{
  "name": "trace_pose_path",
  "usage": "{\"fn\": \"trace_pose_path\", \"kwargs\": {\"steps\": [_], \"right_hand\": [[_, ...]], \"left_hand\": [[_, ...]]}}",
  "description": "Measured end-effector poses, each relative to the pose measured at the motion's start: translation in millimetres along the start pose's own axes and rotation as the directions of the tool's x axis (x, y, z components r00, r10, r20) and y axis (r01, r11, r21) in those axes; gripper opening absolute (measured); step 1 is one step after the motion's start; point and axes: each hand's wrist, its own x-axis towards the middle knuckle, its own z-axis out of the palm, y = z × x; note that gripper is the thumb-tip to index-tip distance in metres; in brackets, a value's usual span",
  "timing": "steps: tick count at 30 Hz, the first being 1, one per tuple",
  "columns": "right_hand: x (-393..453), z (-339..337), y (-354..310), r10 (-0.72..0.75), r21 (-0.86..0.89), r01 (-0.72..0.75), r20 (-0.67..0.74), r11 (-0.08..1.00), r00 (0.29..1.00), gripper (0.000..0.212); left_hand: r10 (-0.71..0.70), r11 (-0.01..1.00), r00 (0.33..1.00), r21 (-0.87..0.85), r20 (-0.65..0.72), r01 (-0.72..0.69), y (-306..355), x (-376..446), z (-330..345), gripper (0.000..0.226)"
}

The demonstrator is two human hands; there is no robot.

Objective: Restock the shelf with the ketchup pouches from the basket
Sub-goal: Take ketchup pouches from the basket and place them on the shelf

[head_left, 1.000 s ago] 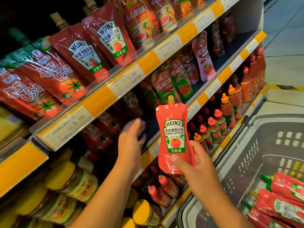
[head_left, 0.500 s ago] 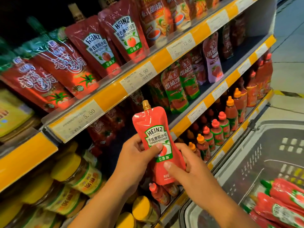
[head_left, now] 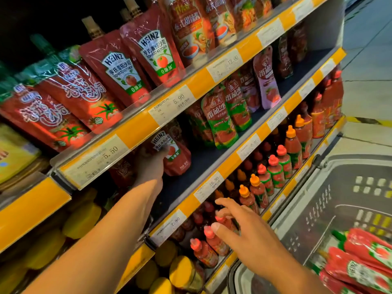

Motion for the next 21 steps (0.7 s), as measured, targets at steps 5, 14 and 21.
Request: {"fn": "trace_pose_path", "kwargs": {"steps": [5, 14, 21], "right_hand": [[-1.6, 3.4, -5.4, -0.103, -0.216, 0.108, 0.033, 0.97, 0.994, 0.068], [15.6, 49.4, -32.6, -0.248, -0.463, 0.306, 0.182, 0.832, 0.951, 0.091], [25.9, 70.4, -32.7, -0.235, -0.496, 0.289, 0.171, 0.819, 0.957, 0.096]], "left_hand": [[-0.004, 0.998, 0.998, 0.068, -0.056, 0.007, -10.9, 32.3, 12.0, 0.069], [0.031, 0.994, 0.999, 0.108, -0.042, -0.027, -20.9, 58.7, 5.7, 0.067], [-0.048, 0.999, 0.999, -0.023, 0.007, 0.048, -24.2, 70.9, 8.6, 0.064]]}}
